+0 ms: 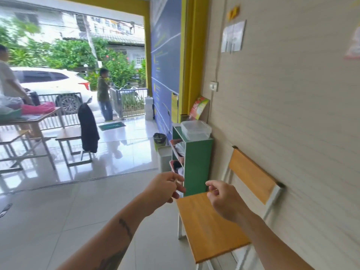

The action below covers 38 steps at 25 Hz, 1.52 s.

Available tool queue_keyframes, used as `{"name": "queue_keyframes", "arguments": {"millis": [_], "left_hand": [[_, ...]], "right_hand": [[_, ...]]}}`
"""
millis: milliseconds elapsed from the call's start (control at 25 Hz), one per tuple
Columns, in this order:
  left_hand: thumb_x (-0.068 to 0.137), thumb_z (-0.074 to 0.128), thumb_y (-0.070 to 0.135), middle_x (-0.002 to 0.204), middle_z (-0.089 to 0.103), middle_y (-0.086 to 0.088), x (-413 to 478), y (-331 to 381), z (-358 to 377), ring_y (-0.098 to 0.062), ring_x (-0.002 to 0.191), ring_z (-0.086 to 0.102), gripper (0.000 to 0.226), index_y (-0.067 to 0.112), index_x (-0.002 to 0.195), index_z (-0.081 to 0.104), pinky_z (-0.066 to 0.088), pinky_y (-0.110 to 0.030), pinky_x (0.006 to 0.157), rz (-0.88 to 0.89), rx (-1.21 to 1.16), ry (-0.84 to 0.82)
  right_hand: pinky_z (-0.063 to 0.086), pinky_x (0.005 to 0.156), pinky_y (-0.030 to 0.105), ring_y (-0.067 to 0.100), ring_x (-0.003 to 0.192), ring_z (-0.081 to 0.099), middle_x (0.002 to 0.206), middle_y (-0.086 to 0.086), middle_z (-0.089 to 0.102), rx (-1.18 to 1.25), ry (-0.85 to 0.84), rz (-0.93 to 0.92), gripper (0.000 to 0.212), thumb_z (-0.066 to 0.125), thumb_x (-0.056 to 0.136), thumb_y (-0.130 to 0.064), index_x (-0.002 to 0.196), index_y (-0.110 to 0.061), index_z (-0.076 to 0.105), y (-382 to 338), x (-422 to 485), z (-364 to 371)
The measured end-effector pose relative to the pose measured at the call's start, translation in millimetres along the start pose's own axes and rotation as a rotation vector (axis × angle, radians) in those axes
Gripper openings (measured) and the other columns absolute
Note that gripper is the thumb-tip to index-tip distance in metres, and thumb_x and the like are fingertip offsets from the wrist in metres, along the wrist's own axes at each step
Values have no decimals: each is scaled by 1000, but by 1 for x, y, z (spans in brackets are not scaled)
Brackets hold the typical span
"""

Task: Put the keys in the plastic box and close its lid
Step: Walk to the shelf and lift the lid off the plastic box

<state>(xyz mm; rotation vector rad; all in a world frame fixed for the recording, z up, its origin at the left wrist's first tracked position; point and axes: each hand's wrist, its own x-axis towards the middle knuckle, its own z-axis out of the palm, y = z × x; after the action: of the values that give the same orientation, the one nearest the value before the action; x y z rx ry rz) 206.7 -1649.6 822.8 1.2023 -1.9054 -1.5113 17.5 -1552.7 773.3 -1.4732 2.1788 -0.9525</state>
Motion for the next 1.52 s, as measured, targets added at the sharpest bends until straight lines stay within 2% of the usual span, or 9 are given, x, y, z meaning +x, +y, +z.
{"name": "queue_keyframes", "arguments": {"millis": [280,360,440,560,680,840,1120,1320,1520], "left_hand": [[83,38,-7,87,76,-11,134,-12,-81,-18,63,59,27,6,88,61,46,-29,58,-4,-48,87],[83,40,-8,86,73,-16,178,-16,-110,-20,63,58,26,5,86,62,45,-30,58,-11,-59,91],[83,44,-8,80,67,-16,222,-18,-138,-23,63,58,25,6,83,64,46,-29,57,-24,-54,79],[81,48,-9,72,62,-11,285,-13,-175,-24,62,57,25,6,79,68,47,-24,51,-5,-55,75],[84,51,-5,71,64,-11,345,-7,-198,-23,64,58,22,8,82,69,48,-26,56,30,-21,57],[86,57,-3,79,69,-11,437,-2,-207,-21,70,60,20,11,81,70,48,-25,59,76,-10,24],[81,62,-8,71,72,-3,610,25,-199,-11,58,58,23,11,76,73,45,-17,52,98,-68,-59],[85,65,-1,69,67,-10,711,35,-194,-17,58,57,11,8,84,72,50,-25,56,50,-133,-98],[86,56,-10,74,61,-16,817,39,-186,-27,70,57,16,1,87,68,54,-43,77,37,-140,-205]], "right_hand": [[49,97,34,12,108,58,124,2,62,-9,-37,-38,42,52,91,-22,133,-21,58,-25,155,57],[49,92,26,12,107,59,125,3,63,-13,-21,-34,40,53,92,-20,132,-19,59,-39,199,74],[43,78,8,9,101,59,121,1,63,-10,-7,-18,39,53,93,-20,132,-19,59,-50,240,90],[38,67,1,4,91,58,104,-8,62,-3,36,7,38,54,91,-20,127,-19,62,-67,301,105],[43,71,8,11,93,62,104,-2,67,-11,40,32,37,53,89,-19,125,-19,63,-78,359,115],[42,93,22,13,110,58,124,4,64,-11,68,51,47,52,87,-19,134,-16,57,-63,453,117],[40,95,25,15,115,55,133,6,60,-56,94,80,48,50,90,-22,138,-16,52,-22,619,95],[39,90,24,15,115,55,134,5,59,-119,73,118,51,46,88,-27,138,-19,52,-1,702,89],[41,101,31,17,123,52,141,2,54,-218,116,196,51,44,89,-27,139,-21,50,24,773,100]]}}
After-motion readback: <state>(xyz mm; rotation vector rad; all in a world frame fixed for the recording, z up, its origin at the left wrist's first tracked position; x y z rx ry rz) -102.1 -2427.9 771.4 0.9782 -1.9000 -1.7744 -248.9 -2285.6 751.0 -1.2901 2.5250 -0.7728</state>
